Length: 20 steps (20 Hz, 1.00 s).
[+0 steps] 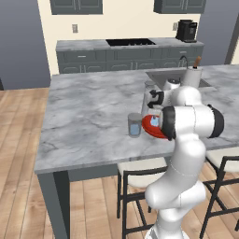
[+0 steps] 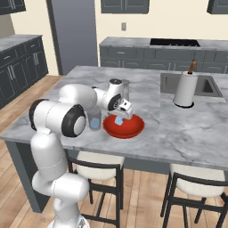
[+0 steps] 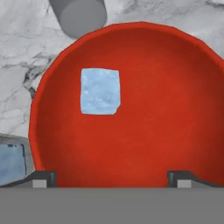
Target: There are two ice cubes in the ice bowl. Place both ice cubes in the glass cup.
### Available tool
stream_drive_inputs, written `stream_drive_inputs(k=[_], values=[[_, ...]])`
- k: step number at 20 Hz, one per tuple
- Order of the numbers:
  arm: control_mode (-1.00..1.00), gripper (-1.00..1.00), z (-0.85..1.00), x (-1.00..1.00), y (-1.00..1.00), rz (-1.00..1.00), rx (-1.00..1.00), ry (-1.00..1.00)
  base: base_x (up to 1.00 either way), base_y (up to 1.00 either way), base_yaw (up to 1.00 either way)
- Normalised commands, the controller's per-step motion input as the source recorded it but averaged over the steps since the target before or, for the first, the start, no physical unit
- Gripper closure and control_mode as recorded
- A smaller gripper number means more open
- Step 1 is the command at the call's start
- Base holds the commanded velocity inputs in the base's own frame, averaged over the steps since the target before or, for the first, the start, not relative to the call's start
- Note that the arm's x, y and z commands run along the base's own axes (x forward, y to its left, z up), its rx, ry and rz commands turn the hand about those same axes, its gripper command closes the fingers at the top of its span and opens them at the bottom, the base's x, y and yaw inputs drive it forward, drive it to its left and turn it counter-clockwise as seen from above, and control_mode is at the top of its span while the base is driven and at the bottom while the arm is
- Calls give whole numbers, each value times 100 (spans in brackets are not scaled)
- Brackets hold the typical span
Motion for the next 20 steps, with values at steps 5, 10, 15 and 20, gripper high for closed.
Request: stream_drive_inputs(k=[5,10,15,20], values=[[-100,-100,-1,24,-4,0,5,0,0,0,0],[-100,-100,-3,31,0,0,6,0,0,0,0],[-100,-100,-30,24,0,0,1,0,0,0,0],[-100,-100,-35,4,0,0,0,-1,0,0,0]])
